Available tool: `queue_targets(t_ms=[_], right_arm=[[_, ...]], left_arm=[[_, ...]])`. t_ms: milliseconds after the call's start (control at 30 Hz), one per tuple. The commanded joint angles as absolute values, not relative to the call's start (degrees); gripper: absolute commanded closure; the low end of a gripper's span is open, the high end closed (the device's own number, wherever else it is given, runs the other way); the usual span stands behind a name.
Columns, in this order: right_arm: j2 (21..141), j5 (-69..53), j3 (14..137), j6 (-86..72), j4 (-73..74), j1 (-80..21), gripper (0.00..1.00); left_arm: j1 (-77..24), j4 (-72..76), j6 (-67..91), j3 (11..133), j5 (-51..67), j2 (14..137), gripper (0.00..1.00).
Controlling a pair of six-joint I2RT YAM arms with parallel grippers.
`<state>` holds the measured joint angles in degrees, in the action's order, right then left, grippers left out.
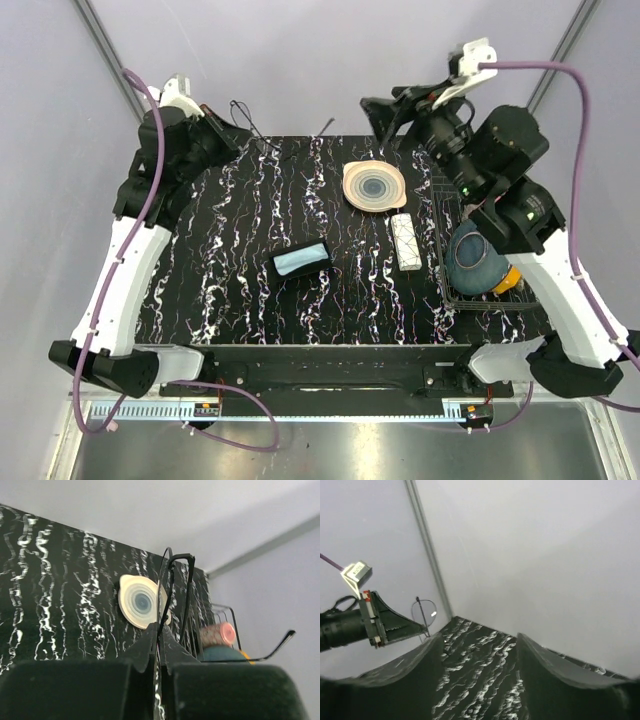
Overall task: Organize the sunglasses
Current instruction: Fold the left temple of the sunglasses with the sunglasses.
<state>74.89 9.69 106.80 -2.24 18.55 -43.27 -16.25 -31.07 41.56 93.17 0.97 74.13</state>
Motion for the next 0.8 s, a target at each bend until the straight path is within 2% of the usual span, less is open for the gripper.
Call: queue_targets(t_ms=[0, 33, 100, 200, 400, 533, 567, 667, 700, 767], right_arm=[[78.3, -4.8, 111.9, -6.8, 22.0, -39.8, 0.46], [79.5, -6.7, 112.8, -6.8, 22.4, -39.8, 0.59], [80.6, -13.0, 114.6, -6.9, 22.8, -39.6, 0.80], [82.1, -23.1, 116.2, -5.7, 22.9, -39.5, 0.86], [85.2, -46.3, 118.2, -4.0, 23.2, -39.3, 0.85], [88.8, -58.3, 120.1, -4.0, 23.8, -39.2, 0.79], [89.1, -58.8, 120.7, -3.4, 24.6, -39.2, 0.77], [88.1, -48.2, 119.8, -3.4, 26.0, -37.7, 0.78], [87.6, -39.1, 118.8, -4.4, 25.8, -37.2, 0.78], [86.7, -32.5, 117.6, -7.0, 25.9, -33.4, 0.83]], left_arm=[[-15.4, -30.2, 30.9, 94.7, 21.3, 70.4, 1.00], [-15.4, -30.3, 29.9, 94.3, 25.9, 70.1, 1.00], [-15.4, -30.1, 26.7, 92.9, 29.0, 68.4, 1.00], [-15.4, -29.8, 23.8, 91.4, 32.9, 66.3, 1.00], [-15.3, -26.2, 22.7, 89.9, 44.7, 63.5, 1.00], [-15.4, -24.3, 23.6, 89.3, 48.4, 62.5, 1.00], [-15.3, -24.7, 23.8, 89.4, 47.7, 62.7, 1.00], [-15.1, -28.1, 24.1, 91.3, 43.2, 63.3, 1.00], [-14.9, -29.4, 24.9, 93.0, 40.9, 63.5, 1.00], [-14.2, -32.9, 26.4, 94.1, 33.8, 63.9, 1.00]])
